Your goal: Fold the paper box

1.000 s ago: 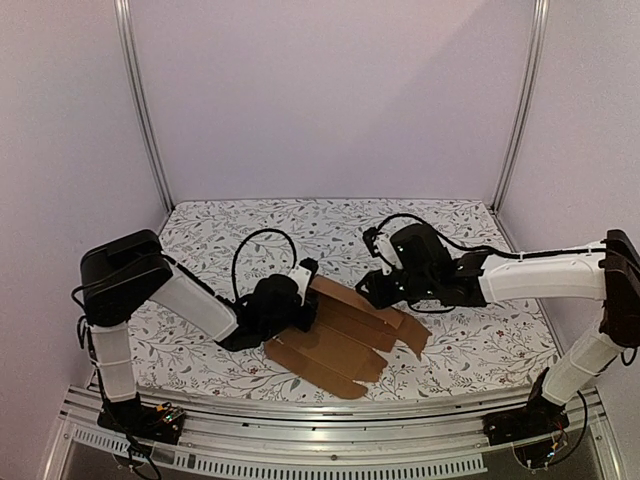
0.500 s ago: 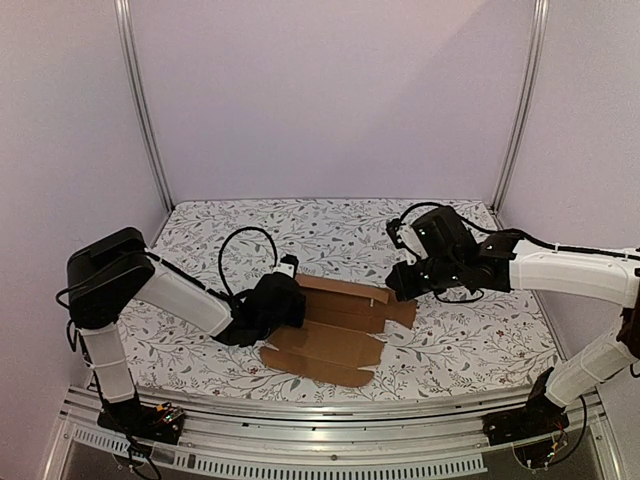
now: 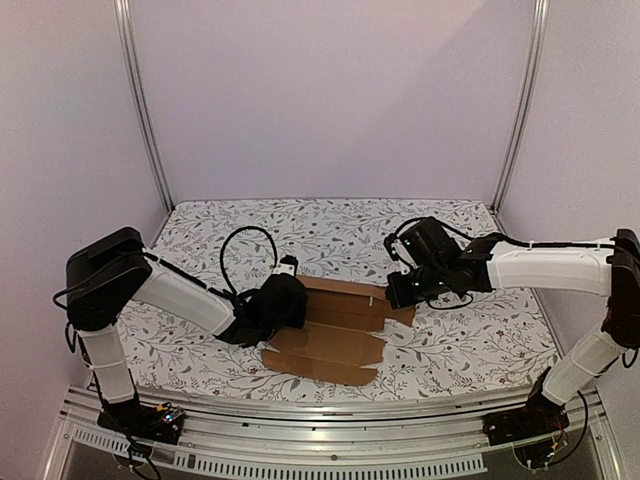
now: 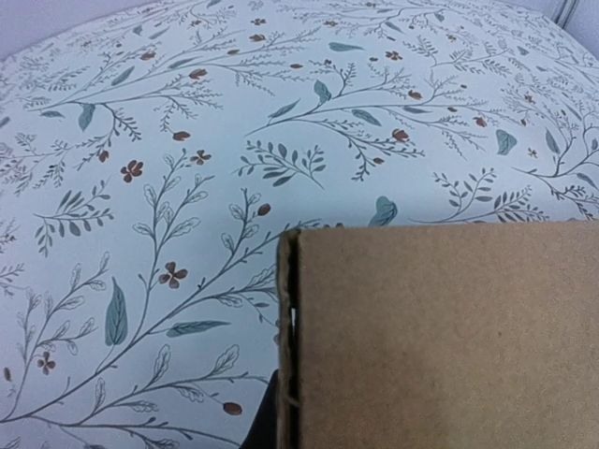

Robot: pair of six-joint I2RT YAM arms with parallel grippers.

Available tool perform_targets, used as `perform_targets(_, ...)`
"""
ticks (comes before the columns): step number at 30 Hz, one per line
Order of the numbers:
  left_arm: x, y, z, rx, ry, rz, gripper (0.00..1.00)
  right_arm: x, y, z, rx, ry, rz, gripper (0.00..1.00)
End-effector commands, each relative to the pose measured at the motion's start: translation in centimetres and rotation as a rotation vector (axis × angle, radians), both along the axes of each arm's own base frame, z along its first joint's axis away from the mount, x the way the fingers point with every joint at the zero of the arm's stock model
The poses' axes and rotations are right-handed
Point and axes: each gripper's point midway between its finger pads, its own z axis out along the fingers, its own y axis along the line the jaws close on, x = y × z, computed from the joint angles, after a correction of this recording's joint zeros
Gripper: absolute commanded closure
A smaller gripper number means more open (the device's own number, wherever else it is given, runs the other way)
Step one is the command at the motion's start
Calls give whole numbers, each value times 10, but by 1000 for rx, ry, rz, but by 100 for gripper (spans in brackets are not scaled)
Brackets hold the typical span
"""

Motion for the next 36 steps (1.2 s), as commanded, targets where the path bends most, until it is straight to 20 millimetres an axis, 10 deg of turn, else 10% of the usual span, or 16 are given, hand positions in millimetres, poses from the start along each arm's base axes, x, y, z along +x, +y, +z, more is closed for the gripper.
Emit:
perform_targets(1, -9, -3, 1, 3, 24, -12, 100, 12, 9, 1, 38, -1, -17, 100)
perform_targets(14, -18, -14, -3, -66, 108, -40, 100, 17, 36, -16, 169, 43, -21, 100)
perform_targets(36, -47, -37, -10, -274, 323, -66, 100, 26, 49, 48, 458, -158, -137, 100)
